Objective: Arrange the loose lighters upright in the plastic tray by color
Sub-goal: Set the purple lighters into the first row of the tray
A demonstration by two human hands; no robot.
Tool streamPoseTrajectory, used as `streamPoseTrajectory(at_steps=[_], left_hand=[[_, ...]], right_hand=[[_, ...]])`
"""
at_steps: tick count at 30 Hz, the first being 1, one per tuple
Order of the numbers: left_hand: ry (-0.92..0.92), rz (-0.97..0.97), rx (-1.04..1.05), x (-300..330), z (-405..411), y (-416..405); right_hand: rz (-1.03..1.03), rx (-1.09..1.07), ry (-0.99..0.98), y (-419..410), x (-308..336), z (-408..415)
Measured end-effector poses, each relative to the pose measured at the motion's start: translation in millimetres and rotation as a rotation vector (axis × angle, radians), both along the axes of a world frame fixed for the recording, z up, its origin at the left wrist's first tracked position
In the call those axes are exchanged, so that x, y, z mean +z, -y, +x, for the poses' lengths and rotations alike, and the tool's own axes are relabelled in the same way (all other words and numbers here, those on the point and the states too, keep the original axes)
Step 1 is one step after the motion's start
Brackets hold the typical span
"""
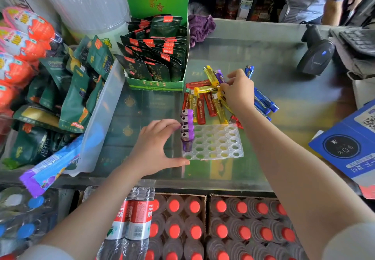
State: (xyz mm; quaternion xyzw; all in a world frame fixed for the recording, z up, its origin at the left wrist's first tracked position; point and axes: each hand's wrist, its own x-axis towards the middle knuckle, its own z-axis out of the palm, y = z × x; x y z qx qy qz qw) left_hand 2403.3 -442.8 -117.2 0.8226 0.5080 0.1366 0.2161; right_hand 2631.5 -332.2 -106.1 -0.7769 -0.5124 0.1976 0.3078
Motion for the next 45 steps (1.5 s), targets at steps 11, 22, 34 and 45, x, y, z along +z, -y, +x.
streamPoseTrajectory(at_steps=[11, 22, 34, 45], left_hand=[[0.011, -0.011, -0.003, 1, 0, 2], [-0.008, 0.039, -0.008, 0, -1, 1], [-0.047, 0.051, -0.002, -3, 0, 4], [-0.046, 0.046, 0.002, -4, 0, 2]], right_hand=[[-0.060, 0.019, 0.133, 18, 16, 3], [0.122, 0.331, -0.322, 154, 36, -45], [0.117, 0.345, -0.247, 171, 11, -66], [0.071, 0.416, 0.002, 171, 10, -70]])
